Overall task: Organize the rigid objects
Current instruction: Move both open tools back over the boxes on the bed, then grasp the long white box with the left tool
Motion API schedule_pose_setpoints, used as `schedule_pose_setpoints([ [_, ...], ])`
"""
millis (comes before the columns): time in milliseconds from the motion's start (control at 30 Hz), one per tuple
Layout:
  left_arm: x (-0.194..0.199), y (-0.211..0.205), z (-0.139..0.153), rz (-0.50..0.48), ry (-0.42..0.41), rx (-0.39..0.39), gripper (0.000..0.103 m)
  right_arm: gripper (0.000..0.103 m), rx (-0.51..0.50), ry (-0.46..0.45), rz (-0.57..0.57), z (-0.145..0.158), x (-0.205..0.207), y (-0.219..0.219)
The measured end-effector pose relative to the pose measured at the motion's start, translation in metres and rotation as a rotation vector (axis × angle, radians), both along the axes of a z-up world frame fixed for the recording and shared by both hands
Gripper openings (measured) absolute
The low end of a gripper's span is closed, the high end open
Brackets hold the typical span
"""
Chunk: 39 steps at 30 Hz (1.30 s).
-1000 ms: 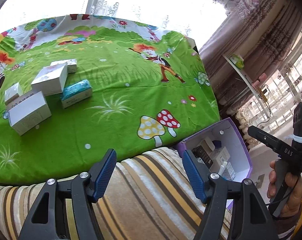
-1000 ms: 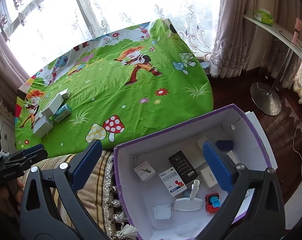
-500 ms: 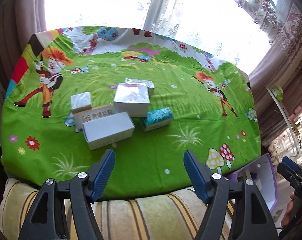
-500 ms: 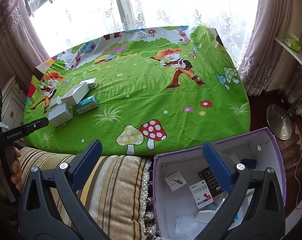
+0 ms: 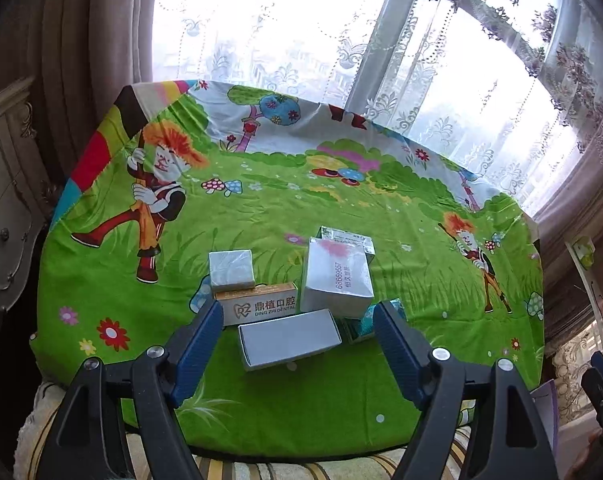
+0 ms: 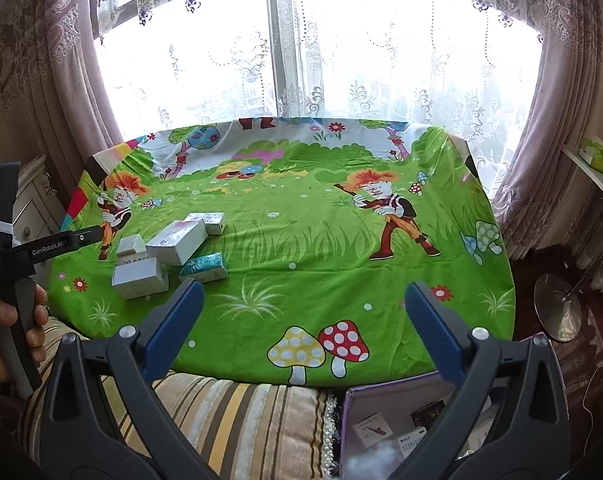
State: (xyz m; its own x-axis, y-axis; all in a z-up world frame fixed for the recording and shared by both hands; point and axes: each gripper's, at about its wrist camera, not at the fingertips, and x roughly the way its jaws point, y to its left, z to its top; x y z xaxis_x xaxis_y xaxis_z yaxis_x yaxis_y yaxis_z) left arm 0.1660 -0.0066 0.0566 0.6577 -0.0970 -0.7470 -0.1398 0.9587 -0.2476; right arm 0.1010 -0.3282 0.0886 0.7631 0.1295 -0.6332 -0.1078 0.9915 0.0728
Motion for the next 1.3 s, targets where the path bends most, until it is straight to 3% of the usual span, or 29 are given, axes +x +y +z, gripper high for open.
schedule_pose_setpoints([
  [267, 0.025, 0.004, -0.038, 0.106, 0.167, -0.131, 0.079, 0.101, 0.056, 0.098, 0.019, -0.021, 0.031, 0.016],
  [333, 0.030, 0.002, -0.045, 0.118, 0.185, -0.117, 0.084, 0.101, 0.070, 0.120, 0.021, -0.026, 0.036, 0.020],
  [867, 0.044, -0.019, -0.080, 0.132, 0.290, -0.029, 0.095, 0.101, 0.107, 0.211, 0.067, -0.051, 0.067, 0.041],
  [1133, 0.054, -0.018, -0.100, 0.127, 0.331, -0.027, 0.092, 0.101, 0.095, 0.246, 0.075, -0.059, 0.076, 0.051],
  [1300, 0.049, -0.013, -0.095, 0.104, 0.305, -0.039, 0.091, 0.101, 0.081, 0.262, 0.078, -0.058, 0.084, 0.063],
])
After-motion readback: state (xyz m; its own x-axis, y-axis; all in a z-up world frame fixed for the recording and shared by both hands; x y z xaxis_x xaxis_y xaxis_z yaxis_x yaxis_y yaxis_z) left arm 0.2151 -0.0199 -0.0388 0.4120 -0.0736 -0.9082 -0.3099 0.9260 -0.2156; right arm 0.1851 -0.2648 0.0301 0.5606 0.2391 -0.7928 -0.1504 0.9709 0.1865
